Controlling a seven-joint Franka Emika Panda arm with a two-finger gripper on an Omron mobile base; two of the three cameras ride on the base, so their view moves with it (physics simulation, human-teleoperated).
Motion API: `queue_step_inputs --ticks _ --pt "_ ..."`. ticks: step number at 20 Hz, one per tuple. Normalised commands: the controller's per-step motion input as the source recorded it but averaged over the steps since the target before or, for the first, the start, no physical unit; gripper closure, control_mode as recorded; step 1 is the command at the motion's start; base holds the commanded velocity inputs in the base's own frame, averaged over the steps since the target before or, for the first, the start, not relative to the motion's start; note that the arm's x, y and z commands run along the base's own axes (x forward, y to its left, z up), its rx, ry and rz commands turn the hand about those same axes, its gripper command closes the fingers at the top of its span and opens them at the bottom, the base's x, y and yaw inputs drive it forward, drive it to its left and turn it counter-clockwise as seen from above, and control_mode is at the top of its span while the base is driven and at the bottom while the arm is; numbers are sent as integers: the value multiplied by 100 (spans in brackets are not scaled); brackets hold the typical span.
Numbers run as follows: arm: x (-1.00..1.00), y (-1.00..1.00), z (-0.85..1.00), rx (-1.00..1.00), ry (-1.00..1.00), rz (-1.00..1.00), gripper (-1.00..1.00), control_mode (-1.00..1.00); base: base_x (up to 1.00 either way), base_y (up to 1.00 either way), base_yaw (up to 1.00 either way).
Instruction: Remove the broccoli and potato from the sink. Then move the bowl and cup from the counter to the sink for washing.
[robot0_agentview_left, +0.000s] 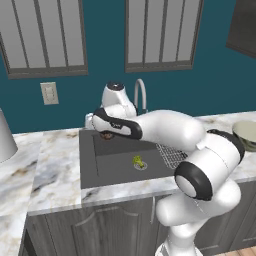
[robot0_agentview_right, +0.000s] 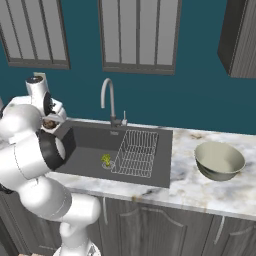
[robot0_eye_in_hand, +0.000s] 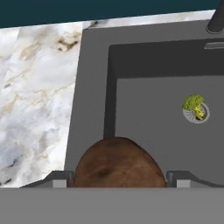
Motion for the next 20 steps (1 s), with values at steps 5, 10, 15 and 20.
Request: queue_step_inputs --ticks 5,10,15,20 --pt "-13 37 4 9 0 0 100 -100 0 0 0" --pt "-4 37 1 5 0 0 100 -100 0 0 0" --pt "0 38 0 4 2 0 100 -100 0 0 0" --pt "0 41 0 3 4 0 100 -100 0 0 0"
